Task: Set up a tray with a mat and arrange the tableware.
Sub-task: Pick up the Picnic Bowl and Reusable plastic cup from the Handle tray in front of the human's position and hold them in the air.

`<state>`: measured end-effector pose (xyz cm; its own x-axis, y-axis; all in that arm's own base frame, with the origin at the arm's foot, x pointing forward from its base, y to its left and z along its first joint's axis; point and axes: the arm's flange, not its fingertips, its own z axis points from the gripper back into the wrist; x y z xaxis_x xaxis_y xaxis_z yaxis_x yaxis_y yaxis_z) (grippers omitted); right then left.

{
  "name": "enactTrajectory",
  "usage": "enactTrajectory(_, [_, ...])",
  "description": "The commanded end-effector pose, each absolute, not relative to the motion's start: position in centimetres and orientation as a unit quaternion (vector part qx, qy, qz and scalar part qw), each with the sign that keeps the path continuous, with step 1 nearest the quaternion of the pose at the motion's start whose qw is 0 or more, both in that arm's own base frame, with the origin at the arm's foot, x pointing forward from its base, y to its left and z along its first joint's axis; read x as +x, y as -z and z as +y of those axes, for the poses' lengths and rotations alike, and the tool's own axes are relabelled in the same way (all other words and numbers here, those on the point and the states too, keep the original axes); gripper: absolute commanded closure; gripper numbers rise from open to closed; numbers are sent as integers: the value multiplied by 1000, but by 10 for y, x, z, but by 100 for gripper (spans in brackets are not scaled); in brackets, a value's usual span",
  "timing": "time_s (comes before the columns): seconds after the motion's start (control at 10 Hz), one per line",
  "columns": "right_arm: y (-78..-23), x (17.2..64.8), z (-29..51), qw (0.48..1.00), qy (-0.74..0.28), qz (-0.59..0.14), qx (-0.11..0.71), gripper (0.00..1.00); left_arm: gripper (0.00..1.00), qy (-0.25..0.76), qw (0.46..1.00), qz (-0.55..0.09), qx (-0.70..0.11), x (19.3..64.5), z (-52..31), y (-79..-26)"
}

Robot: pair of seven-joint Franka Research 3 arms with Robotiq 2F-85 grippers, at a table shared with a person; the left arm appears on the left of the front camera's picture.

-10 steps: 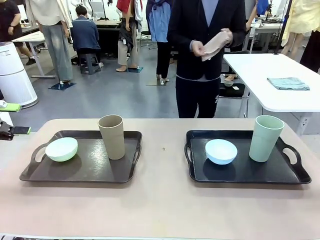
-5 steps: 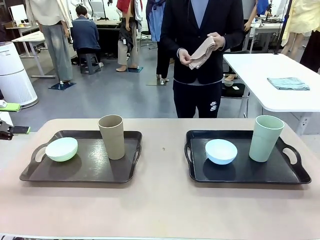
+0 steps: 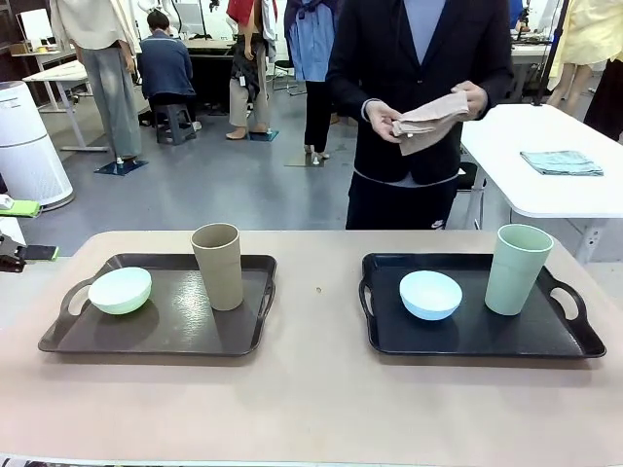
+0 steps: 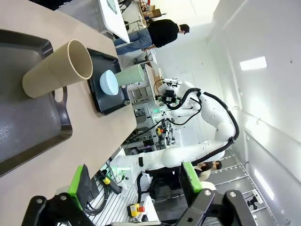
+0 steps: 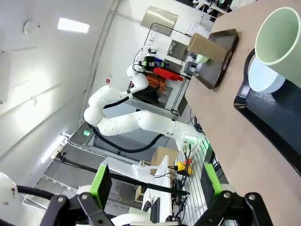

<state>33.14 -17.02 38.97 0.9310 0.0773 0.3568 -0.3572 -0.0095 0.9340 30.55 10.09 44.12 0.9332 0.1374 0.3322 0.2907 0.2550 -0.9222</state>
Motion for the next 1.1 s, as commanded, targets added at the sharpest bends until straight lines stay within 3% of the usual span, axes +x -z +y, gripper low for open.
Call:
enactTrajectory(0.0, [-387,328,-169,701,-154,-100,689,0,0,50,765,-185,-615,305,100,-445])
enactTrajectory(1.0, [-387,328,-169,701,-154,-100,689,0,0,50,765,-185,-615,305,100,-445])
